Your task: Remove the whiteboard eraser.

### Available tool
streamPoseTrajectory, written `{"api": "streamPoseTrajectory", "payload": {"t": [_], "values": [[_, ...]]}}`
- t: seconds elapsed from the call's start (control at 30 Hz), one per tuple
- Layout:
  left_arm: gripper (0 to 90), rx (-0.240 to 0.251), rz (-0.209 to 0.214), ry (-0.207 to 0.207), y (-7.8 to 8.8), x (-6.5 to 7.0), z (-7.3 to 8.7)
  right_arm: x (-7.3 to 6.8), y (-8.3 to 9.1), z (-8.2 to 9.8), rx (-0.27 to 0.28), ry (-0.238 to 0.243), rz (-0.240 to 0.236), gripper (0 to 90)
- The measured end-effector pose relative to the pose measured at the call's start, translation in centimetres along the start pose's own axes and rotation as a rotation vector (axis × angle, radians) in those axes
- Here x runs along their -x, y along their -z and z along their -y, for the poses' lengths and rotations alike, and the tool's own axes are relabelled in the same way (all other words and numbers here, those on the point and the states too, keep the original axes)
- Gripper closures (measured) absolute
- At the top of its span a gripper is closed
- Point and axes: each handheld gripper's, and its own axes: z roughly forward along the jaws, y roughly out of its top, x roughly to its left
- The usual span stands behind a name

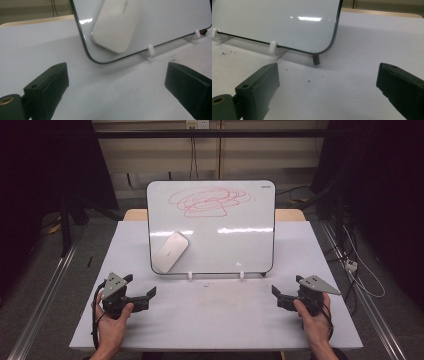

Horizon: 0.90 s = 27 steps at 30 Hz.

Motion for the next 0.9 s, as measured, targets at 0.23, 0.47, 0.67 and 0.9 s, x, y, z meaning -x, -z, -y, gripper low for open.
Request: {"api": "streamPoseTrajectory", "payload": {"t": [0.23, 0.47, 0.67, 0.9], "values": [[6.4, -0.019, 0.013, 0.009, -0.3, 0.0, 0.1, 0.0, 0.1, 0.0, 0.005, -0.002, -0.017, 5.2], [9.9, -0.046, 0.048, 0.018, -1.5, -0.4, -0.9, 0.1, -0.1, 0.0, -0.003, -0.005, 0.003, 4.9], [9.5, -0.094, 0.009, -0.045, -2.2, 0.2, -1.6, 0.1, 0.0, 0.0, -0.007, -0.008, -0.001, 4.7], [6.0, -0.085, 0.031, -0.083, -2.7, 0.7, -2.8, 0.3, -0.1, 0.0, -0.007, -0.01, -0.009, 4.7]]}}
